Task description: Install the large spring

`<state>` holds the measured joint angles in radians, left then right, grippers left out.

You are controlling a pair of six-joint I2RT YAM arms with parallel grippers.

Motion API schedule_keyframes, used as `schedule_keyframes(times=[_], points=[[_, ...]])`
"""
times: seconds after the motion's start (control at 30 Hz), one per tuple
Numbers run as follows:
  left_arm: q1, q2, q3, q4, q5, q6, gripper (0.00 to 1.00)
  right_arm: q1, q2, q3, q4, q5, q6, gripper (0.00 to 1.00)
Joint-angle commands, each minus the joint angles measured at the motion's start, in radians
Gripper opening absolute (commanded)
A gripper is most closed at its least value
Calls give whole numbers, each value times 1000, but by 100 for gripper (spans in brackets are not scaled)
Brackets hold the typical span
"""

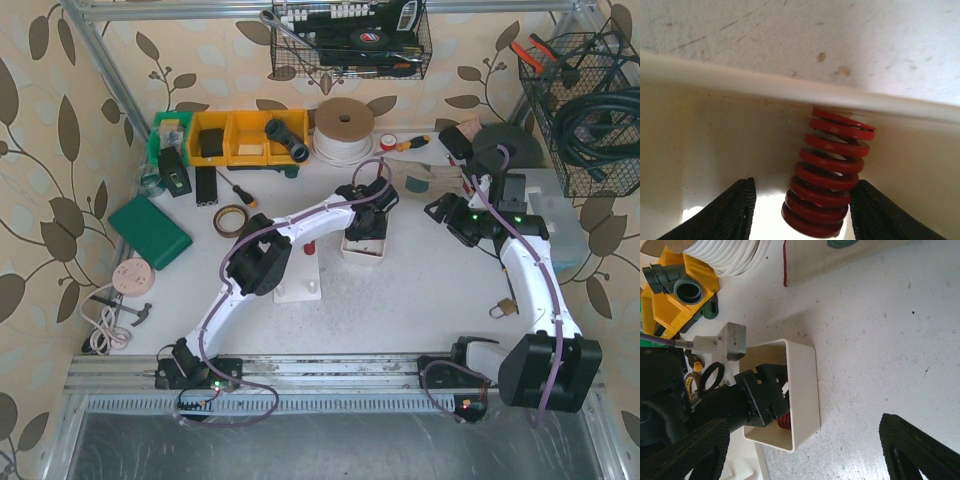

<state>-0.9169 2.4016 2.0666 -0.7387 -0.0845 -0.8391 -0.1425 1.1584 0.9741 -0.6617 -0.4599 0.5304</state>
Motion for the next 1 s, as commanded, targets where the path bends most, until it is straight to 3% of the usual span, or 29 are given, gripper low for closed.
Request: schedule_keyframes(times=[0.0, 0.23, 0.43, 0.6, 0.97], points=[[23, 39, 14, -89, 4, 6, 55, -5, -15, 11, 10, 13, -8, 81], [30, 20, -7, -19, 25, 42, 46, -4, -9, 17, 9, 15, -10, 81], [36, 26, 12, -27, 43, 86, 14, -3, -12, 9, 9, 10, -16, 81], [38, -38, -57, 18, 41, 154, 2, -3, -2, 28, 8, -49, -30, 81], [47, -337, -321, 238, 188, 474, 0, -4, 20, 53, -44, -233, -56, 81]])
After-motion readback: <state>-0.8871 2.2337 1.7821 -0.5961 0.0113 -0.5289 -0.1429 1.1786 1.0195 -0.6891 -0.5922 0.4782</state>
